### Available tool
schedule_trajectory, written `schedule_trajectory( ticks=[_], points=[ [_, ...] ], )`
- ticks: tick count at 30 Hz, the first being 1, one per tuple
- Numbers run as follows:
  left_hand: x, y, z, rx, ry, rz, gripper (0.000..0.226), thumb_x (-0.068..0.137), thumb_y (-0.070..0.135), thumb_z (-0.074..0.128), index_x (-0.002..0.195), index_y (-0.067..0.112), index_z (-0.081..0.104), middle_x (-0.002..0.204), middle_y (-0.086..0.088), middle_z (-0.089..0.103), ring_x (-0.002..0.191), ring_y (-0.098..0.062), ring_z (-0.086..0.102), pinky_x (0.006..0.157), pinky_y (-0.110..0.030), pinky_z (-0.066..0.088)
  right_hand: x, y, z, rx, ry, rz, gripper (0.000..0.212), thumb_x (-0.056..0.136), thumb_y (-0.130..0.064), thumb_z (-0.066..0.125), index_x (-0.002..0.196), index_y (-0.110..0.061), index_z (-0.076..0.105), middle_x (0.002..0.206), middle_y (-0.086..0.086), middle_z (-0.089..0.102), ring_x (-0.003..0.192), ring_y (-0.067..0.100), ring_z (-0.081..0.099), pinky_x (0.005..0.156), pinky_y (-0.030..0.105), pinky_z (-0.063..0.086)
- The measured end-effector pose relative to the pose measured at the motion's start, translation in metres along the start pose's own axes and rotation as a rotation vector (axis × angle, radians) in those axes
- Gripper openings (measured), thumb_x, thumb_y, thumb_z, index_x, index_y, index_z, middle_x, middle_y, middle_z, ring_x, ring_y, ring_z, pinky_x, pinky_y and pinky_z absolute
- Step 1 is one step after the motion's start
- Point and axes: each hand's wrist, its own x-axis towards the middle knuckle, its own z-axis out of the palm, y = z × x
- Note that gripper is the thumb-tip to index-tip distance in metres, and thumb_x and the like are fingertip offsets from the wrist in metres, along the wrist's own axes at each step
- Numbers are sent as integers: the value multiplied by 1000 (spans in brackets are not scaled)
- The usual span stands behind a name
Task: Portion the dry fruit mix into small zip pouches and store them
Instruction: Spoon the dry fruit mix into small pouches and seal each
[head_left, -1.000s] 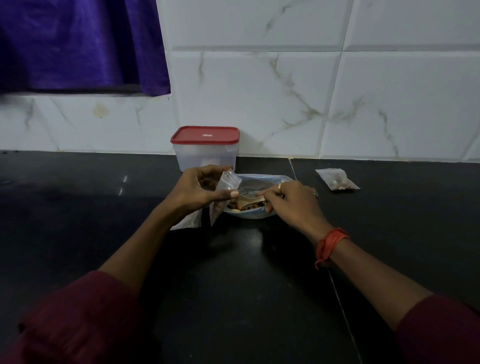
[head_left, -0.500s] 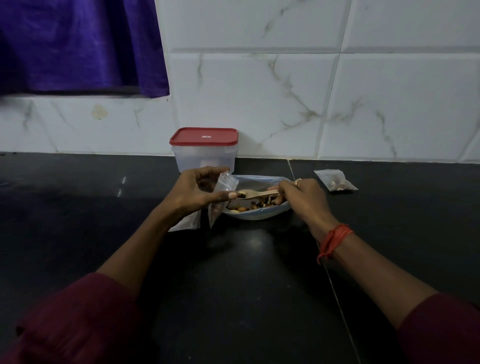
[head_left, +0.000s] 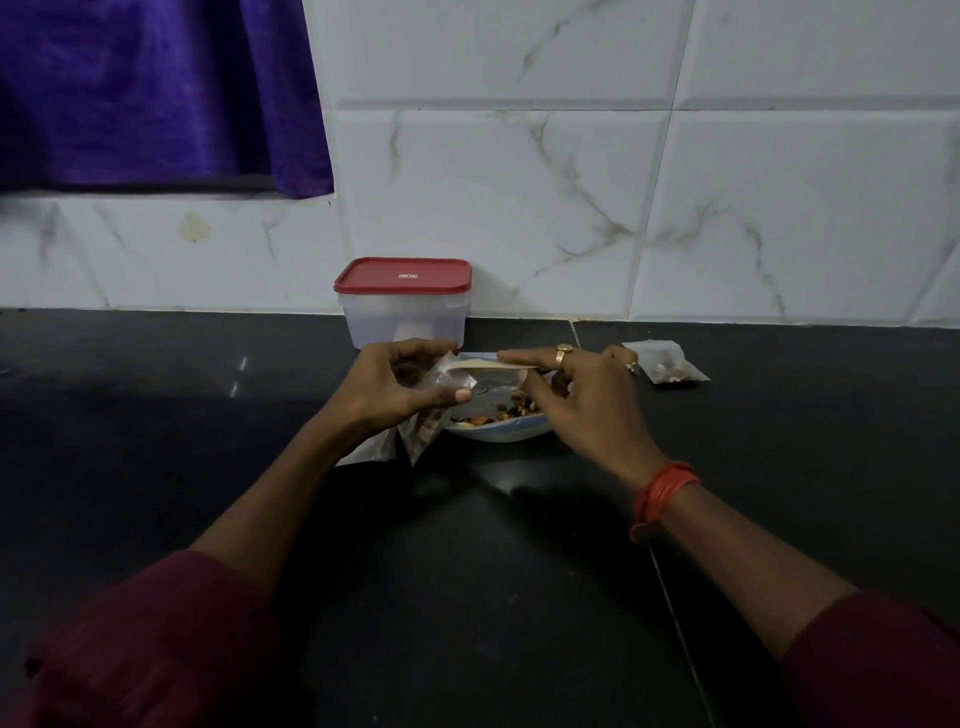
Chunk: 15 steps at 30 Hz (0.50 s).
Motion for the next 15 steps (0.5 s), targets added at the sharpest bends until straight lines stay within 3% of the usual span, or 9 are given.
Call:
schedule_trajectory(
  ticks=[2, 4, 8, 10, 13, 15],
  points=[
    [0, 0, 0, 3, -3, 0, 60, 69, 32, 86, 126, 25, 67, 118, 11, 69, 108, -4, 64, 86, -17, 55, 3, 3, 0, 72, 40, 61, 25, 91, -36, 61, 107, -55, 67, 79, -20, 72, 71, 1, 63, 92, 51, 43],
    [-1, 1, -1, 17, -6, 1, 61, 68, 33, 87, 125, 26, 66, 117, 13, 68, 107, -2, 63, 83, -14, 53, 4, 4, -2, 125, 64, 129, 24, 88, -43, 58, 99, -63, 65, 77, -16, 74, 72, 7, 69, 90, 52, 50],
    [-2, 2, -1, 87, -54, 27, 69, 65, 29, 91, 128, 27, 63, 111, 17, 67, 101, 4, 65, 79, -9, 52, 5, 7, -5, 168, 63, 226, 25, 93, -23, 66, 108, -43, 73, 76, -14, 74, 68, 17, 70, 72, 40, 58],
    [-2, 2, -1, 111, -61, 42, 71, 65, 29, 92, 130, 25, 63, 112, 16, 68, 101, 3, 66, 81, -10, 52, 5, 9, -3, 176, 79, 231, 24, 93, -24, 65, 108, -42, 73, 75, -11, 74, 62, 19, 67, 67, 37, 58],
    [0, -1, -1, 114, -44, 48, 68, 69, 29, 89, 131, 22, 64, 114, 10, 70, 102, -4, 68, 83, -15, 55, 4, 9, -2, 138, 123, 153, 24, 90, -37, 60, 107, -52, 68, 68, -9, 72, 57, 13, 63, 79, 47, 53],
    [0, -2, -2, 118, -20, 50, 64, 72, 26, 88, 131, 21, 64, 115, 7, 71, 102, -6, 68, 84, -19, 57, 2, 7, -1, 2, 54, 40, 24, 90, -33, 63, 107, -48, 70, 60, -21, 62, 58, 4, 57, 87, 47, 43]
  ],
)
